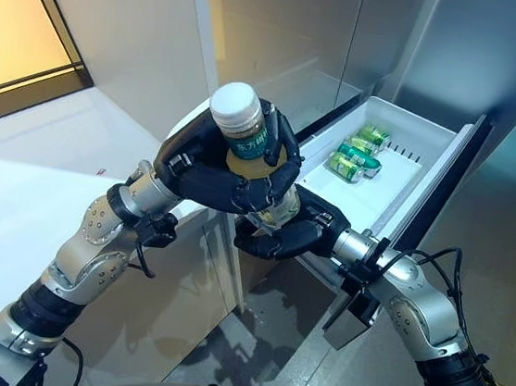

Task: Put drinks into fridge and close the fridge

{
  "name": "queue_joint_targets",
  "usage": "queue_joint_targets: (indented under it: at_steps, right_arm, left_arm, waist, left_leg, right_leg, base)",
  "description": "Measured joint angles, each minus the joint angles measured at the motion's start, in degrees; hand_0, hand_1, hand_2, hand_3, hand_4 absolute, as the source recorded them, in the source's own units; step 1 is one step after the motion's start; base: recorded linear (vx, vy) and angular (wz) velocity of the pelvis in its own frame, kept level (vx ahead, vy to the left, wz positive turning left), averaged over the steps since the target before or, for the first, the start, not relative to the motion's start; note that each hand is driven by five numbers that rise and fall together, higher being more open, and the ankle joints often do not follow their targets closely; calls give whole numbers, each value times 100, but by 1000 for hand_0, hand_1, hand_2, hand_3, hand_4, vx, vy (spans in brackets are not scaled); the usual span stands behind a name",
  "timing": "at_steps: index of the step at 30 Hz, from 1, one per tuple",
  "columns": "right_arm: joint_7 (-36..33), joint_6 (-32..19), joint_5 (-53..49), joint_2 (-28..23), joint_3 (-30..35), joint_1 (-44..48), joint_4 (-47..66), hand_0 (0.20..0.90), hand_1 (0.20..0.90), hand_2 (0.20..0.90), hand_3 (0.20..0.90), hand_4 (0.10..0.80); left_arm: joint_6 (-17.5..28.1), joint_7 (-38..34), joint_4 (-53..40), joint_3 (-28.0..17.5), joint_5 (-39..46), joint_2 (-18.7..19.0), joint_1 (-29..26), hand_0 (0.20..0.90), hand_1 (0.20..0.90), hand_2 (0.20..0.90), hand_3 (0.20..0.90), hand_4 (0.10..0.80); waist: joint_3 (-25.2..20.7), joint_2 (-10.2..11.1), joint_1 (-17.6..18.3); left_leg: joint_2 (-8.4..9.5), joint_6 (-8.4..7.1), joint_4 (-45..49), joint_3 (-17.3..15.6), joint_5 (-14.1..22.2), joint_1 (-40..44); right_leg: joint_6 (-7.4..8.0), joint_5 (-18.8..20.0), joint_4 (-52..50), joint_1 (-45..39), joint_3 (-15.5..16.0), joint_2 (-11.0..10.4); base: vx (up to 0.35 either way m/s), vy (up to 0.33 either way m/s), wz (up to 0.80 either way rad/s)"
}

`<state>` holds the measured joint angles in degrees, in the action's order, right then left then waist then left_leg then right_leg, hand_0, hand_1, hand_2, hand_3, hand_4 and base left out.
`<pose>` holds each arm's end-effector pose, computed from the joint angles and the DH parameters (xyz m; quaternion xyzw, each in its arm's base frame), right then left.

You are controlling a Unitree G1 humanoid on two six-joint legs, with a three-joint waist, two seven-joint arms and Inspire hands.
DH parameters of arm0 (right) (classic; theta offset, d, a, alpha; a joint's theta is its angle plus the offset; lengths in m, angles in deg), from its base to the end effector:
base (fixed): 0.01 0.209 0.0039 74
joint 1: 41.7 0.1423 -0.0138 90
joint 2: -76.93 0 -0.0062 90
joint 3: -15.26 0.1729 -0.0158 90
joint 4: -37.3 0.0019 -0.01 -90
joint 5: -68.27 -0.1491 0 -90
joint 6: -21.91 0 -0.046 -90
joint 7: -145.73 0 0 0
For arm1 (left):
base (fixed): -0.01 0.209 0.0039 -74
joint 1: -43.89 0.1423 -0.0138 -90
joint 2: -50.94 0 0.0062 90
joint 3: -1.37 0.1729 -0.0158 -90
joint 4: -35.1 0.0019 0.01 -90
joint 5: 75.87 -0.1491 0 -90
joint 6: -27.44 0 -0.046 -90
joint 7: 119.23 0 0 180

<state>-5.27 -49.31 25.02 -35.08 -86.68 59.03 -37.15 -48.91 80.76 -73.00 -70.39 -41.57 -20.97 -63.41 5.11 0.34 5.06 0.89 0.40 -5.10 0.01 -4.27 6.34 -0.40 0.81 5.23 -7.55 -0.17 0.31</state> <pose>0.2313 -0.1813 0.1348 0.0215 0.0342 0.4392 0.8975 0.2287 0.1463 0.1745 0.0235 -0.2917 -0.4131 0.8623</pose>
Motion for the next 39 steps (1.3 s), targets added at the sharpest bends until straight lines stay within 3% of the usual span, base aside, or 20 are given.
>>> queue_joint_targets:
  at_steps: [20,37,38,39]
  right_arm:
    - [-5,143,-72,-154,-3,195,-214,900,900,900,900,800]
    - [-416,806,-341,-94,-290,312,-244,900,900,900,900,800]
    - [-469,809,-347,-80,-337,313,-249,754,754,754,730,630]
    - [-550,809,-359,-63,-394,315,-251,429,429,429,351,251]
  left_arm:
    - [-151,-250,874,207,-275,51,7,300,300,300,200,100]
    - [-147,-446,886,681,-200,19,84,300,300,300,200,100]
    - [-135,-427,886,713,-153,-1,84,300,300,300,200,100]
    - [-134,-402,886,742,-143,-41,84,300,300,300,200,100]
  waist:
    - [42,63,-12]
    - [73,113,-15]
    - [73,114,-14]
    - [72,115,-14]
  left_leg:
    - [6,2,1,0,7,0]
    - [5,2,2,-9,7,7]
    - [5,2,2,-9,7,8]
    - [6,2,3,-12,7,10]
  right_leg:
    - [0,2,0,1,1,-7]
    - [0,6,-1,-2,-8,-6]
    - [0,6,-1,-2,-11,-6]
    - [3,8,-1,-2,-20,-5]
  base:
    - [0,0,0]
    - [2,-1,0]
    - [0,0,0]
    - [0,0,0]
